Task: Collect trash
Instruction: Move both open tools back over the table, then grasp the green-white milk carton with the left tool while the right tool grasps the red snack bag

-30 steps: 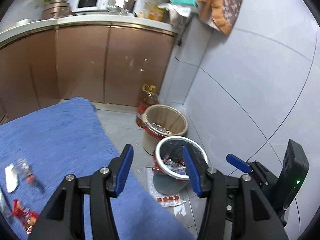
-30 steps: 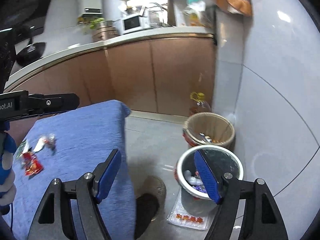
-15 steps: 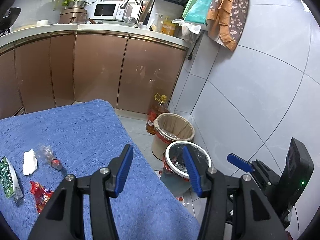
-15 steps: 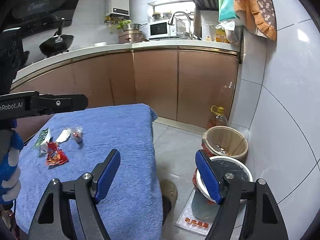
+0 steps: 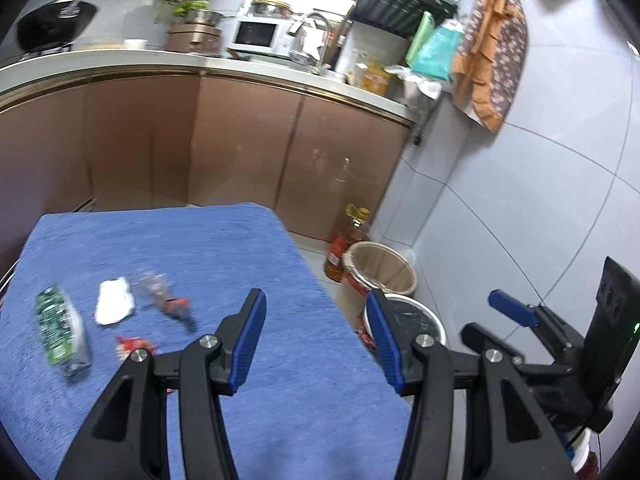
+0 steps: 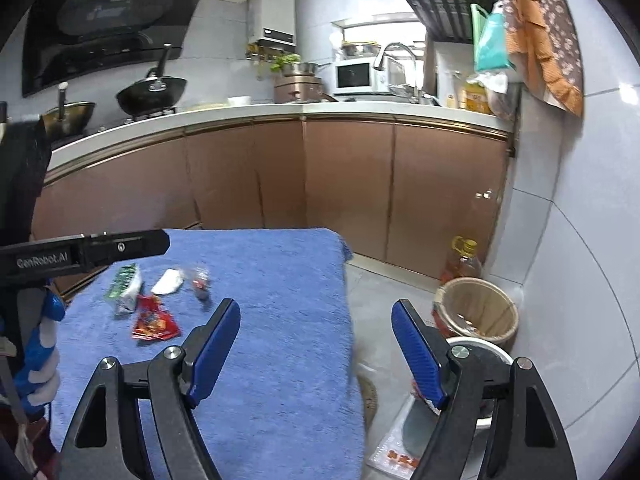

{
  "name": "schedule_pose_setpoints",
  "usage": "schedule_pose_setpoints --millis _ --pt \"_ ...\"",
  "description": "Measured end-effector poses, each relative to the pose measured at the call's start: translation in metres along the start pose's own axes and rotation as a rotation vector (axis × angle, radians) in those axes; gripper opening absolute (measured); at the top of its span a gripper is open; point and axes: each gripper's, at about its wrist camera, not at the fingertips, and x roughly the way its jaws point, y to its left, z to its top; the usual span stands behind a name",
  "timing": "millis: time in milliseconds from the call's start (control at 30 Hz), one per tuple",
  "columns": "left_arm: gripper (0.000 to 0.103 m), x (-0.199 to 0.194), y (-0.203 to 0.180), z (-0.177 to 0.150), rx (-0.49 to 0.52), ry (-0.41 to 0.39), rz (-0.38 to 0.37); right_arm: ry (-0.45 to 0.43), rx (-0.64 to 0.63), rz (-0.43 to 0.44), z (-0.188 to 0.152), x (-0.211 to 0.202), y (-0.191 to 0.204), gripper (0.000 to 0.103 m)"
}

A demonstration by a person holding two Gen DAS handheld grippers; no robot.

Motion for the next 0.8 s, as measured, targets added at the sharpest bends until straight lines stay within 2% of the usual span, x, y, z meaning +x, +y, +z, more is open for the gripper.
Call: schedule_pose_setpoints --millis 267,333,367,467,600,800 --pt "0.05 -0.035 0.084 -0.017 -0.113 -0.027 0.132 0.018 -0.051 0.101 0.013 0.014 0.039 0.076" --pt "0.056 -0.041 0.11 -0.024 -0.15 -0.029 0.176 0.029 -0.06 0.125 0.014 0.022 0.048 0.076" --pt "0.063 -0.043 0.121 -0.027 -0.167 -0.03 0.198 0.039 -0.065 0.142 0.015 0.027 0.053 0.076" --pt "0.065 -0.048 0.157 -0.035 -0.231 -0.03 0.264 0.072 -0.077 0.191 0.015 0.047 0.066 0.076" --pt "0.065 -0.046 0.203 -0.047 -0.326 -0.012 0.317 0.126 -0.093 0.26 0.014 0.077 0.083 0.076" --pt "0.065 -0.027 0.255 -0.062 -0.451 0.036 0.344 0.206 -0.132 0.33 0.005 0.122 0.11 0.076"
